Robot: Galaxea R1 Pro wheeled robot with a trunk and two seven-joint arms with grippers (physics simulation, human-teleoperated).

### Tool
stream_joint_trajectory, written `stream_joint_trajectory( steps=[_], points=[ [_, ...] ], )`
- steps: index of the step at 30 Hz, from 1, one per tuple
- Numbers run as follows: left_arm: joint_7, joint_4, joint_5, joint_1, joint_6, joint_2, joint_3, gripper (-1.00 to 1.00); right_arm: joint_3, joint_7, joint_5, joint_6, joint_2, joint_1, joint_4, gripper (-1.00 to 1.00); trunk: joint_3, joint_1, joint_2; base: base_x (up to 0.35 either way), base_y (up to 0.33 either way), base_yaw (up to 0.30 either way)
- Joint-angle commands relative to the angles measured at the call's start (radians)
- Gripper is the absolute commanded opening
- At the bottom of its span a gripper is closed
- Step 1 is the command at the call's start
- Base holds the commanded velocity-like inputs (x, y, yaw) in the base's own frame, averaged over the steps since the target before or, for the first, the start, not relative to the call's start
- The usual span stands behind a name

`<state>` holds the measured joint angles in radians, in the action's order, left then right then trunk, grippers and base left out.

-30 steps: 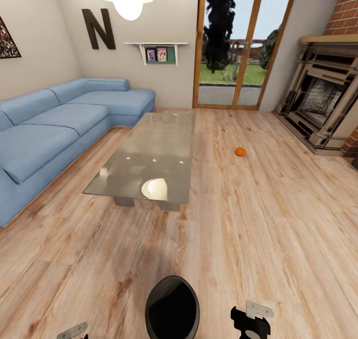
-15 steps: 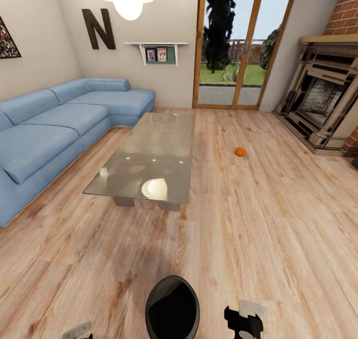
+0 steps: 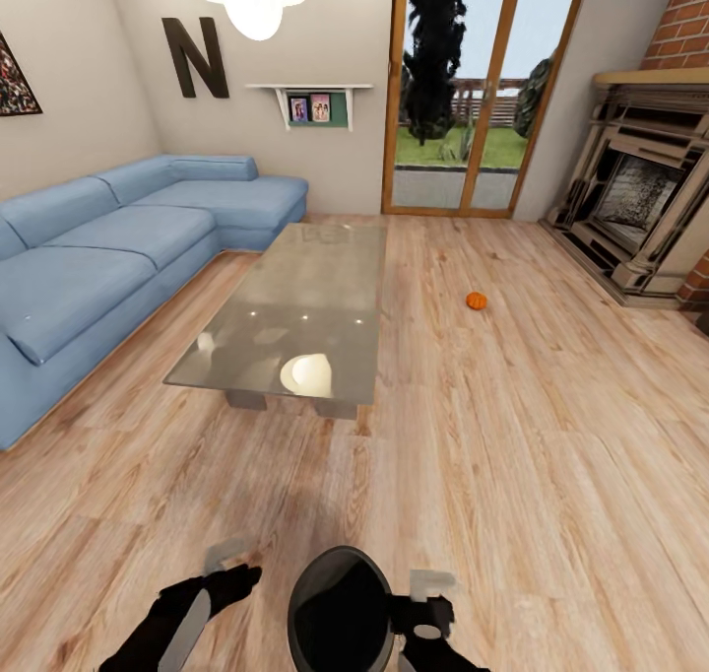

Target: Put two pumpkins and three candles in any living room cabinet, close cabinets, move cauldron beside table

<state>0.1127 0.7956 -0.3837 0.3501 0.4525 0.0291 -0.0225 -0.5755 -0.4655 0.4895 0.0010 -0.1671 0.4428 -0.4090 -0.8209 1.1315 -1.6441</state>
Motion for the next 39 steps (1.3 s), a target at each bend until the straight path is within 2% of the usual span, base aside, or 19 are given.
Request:
stream_joint_trajectory(
  steps=[1,3,6,8,10,13,15,20,25,39],
  points=[
    [0.017,0.01,-0.008,0.001,0.015,-0.013,-0.002,1.0,-0.006,-0.01,0.01,0.074,0.0,0.001,-0.069,1.0,-0.001,0.0,0.0,0.0,0.0,0.0],
    [0.06,0.017,-0.007,0.006,0.025,-0.037,-0.002,1.0,-0.002,-0.02,0.014,0.221,-0.001,0.002,-0.198,1.0,-0.001,0.0,0.0,0.0,0.0,0.0],
    [0.167,0.019,-0.009,0.041,0.037,-0.057,-0.002,1.0,0.014,-0.065,0.022,0.432,-0.005,0.013,-0.351,1.0,-0.001,0.0,0.0,0.0,0.0,0.0],
    [0.2,0.019,-0.009,0.051,0.05,-0.079,-0.003,1.0,0.028,-0.093,0.024,0.506,-0.007,0.032,-0.392,1.0,-0.001,0.0,0.0,0.0,0.0,0.0],
    [0.213,0.021,-0.009,0.056,0.078,-0.102,-0.006,1.0,0.054,-0.112,0.025,0.546,-0.007,0.05,-0.405,1.0,-0.001,0.0,0.0,0.0,0.0,0.0],
    [0.218,0.023,-0.009,0.058,0.121,-0.134,-0.025,1.0,0.114,-0.139,0.026,0.572,-0.007,0.065,-0.401,1.0,-0.001,0.0,0.0,0.0,0.0,0.0],
    [0.215,0.023,-0.012,0.058,0.132,-0.146,-0.065,1.0,0.137,-0.164,0.026,0.592,-0.007,0.075,-0.386,1.0,-0.001,0.0,0.0,0.0,0.0,0.0],
    [0.212,0.021,-0.018,0.058,0.127,-0.15,-0.09,1.0,0.171,-0.177,0.026,0.603,-0.007,0.08,-0.376,1.0,-0.001,0.0,0.0,0.0,0.0,0.0],
    [0.205,0.026,-0.02,0.058,0.127,-0.149,-0.089,1.0,0.18,-0.178,0.027,0.602,-0.007,0.08,-0.375,1.0,-0.001,0.0,0.0,0.0,0.0,0.0],
    [0.197,0.019,-0.021,0.058,0.125,-0.148,-0.091,1.0,0.176,-0.173,0.026,0.594,-0.007,0.079,-0.365,1.0,-0.045,0.054,-0.098,0.0,0.0,0.0]
  ],
)
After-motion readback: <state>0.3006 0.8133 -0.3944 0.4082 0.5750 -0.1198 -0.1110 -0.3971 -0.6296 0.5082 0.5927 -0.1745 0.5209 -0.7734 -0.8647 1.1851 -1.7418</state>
